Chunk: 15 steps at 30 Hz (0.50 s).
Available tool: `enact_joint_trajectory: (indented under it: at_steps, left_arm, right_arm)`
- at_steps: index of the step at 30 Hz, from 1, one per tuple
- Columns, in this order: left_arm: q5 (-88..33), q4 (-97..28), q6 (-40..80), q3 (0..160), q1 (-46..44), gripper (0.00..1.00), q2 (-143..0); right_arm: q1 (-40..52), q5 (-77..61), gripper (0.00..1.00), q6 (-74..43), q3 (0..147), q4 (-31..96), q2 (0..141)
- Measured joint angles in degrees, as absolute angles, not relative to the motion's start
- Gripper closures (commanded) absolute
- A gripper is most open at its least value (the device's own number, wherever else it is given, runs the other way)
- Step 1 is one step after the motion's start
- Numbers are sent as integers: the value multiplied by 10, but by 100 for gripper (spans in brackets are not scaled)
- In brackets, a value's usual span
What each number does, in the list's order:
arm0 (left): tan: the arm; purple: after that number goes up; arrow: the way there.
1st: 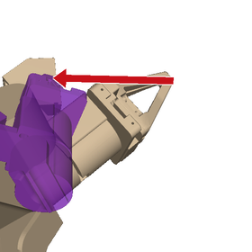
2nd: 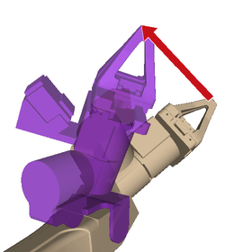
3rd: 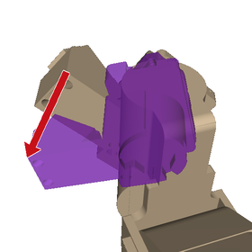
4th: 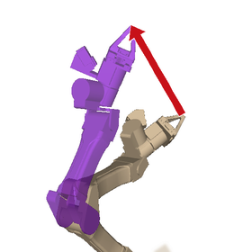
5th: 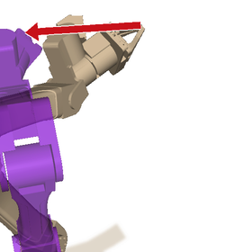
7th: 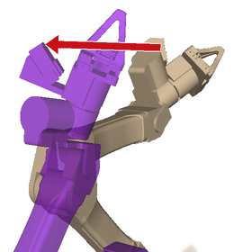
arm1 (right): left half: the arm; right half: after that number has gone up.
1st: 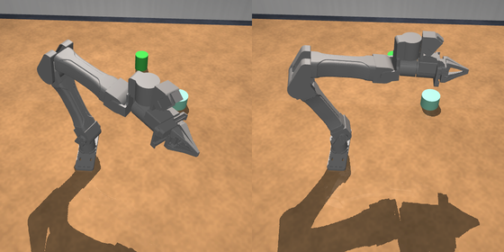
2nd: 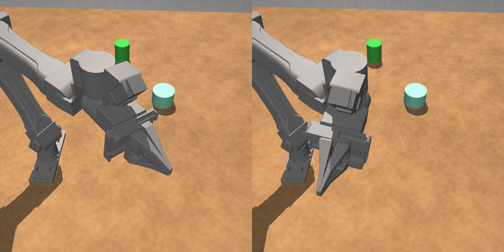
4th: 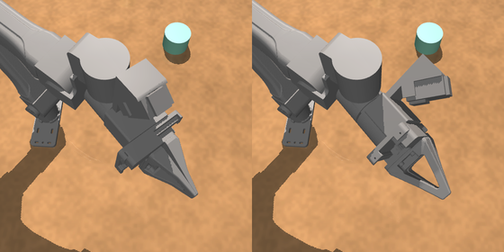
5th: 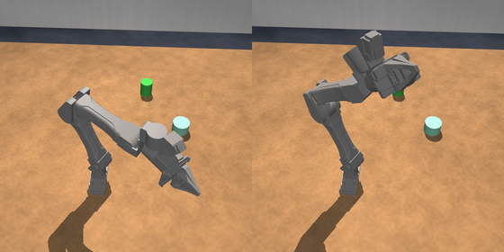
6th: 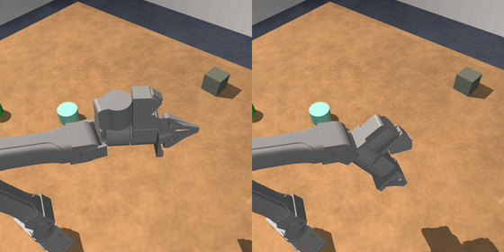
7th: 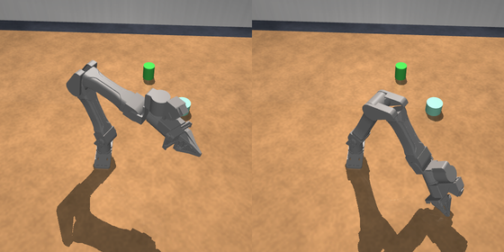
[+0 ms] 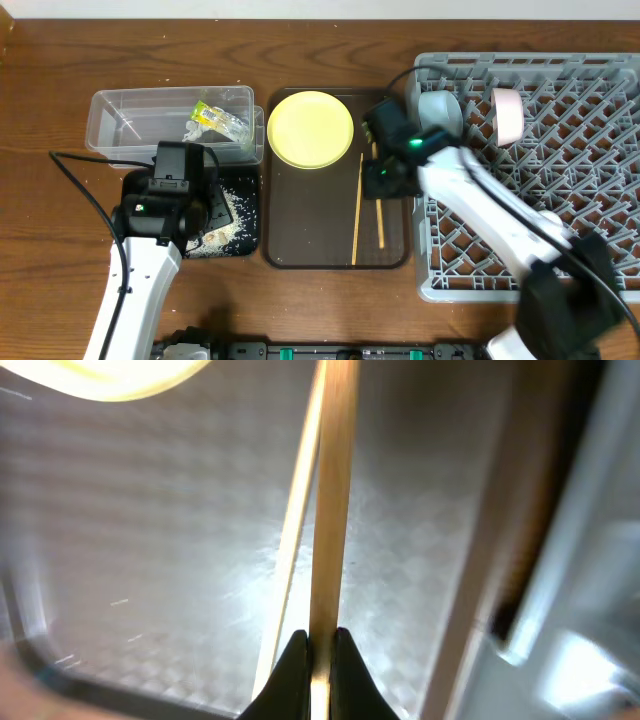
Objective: Sort waste into correct bins and load items into the dishwasher rack
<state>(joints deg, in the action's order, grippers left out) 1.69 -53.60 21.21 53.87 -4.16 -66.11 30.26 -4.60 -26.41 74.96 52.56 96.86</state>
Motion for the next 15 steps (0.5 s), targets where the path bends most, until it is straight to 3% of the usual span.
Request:
enact_joint_trajectory:
  at_steps: [8, 15]
  left_arm:
    - [17, -536, 212, 539, -42, 44, -661]
    - [17, -536, 212, 539, -42, 43, -661]
  right_arm:
    - [235, -1, 99, -232, 758, 652, 894]
    - [198, 22, 99, -214, 739, 662, 896]
